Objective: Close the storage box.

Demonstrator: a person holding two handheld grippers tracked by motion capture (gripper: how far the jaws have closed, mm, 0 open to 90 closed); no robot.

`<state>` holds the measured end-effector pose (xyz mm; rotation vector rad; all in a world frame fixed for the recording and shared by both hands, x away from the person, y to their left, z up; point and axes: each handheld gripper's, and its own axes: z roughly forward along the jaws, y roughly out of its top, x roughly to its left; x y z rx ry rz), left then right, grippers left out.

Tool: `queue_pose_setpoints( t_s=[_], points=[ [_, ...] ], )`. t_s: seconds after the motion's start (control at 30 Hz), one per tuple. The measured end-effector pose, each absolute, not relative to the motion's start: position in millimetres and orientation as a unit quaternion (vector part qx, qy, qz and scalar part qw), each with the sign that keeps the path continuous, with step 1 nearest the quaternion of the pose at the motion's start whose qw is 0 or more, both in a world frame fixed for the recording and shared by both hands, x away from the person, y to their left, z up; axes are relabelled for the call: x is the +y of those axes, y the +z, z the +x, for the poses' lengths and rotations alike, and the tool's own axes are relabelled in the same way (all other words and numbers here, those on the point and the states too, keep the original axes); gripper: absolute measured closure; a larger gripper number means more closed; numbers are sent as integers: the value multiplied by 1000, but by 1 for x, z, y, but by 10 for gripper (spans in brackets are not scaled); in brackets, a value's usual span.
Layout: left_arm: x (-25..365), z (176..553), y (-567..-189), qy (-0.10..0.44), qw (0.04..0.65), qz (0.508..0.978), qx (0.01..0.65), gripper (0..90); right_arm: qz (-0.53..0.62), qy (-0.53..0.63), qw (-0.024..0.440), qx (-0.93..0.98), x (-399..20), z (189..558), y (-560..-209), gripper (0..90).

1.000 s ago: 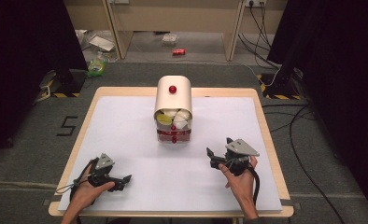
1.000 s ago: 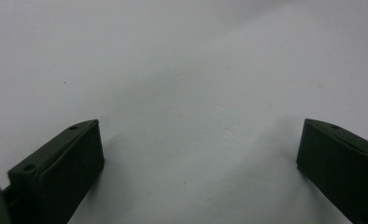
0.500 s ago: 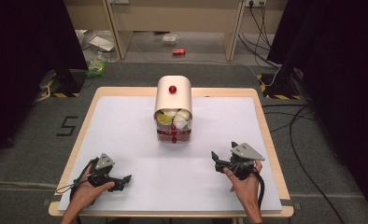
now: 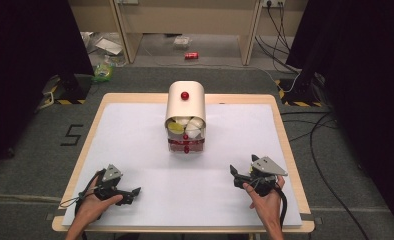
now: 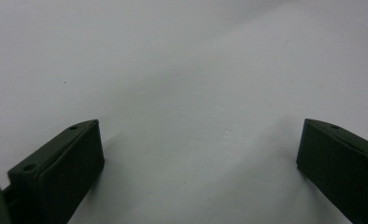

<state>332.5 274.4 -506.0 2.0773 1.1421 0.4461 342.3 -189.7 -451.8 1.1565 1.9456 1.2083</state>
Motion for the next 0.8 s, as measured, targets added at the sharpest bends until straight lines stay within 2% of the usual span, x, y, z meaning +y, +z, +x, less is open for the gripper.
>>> queue_pose_setpoints(
  t_s=[0.8],
  points=[
    [274,332,-506,173,356,805,442,0,437,437,292,730,-204,327,-458,152]
  ],
)
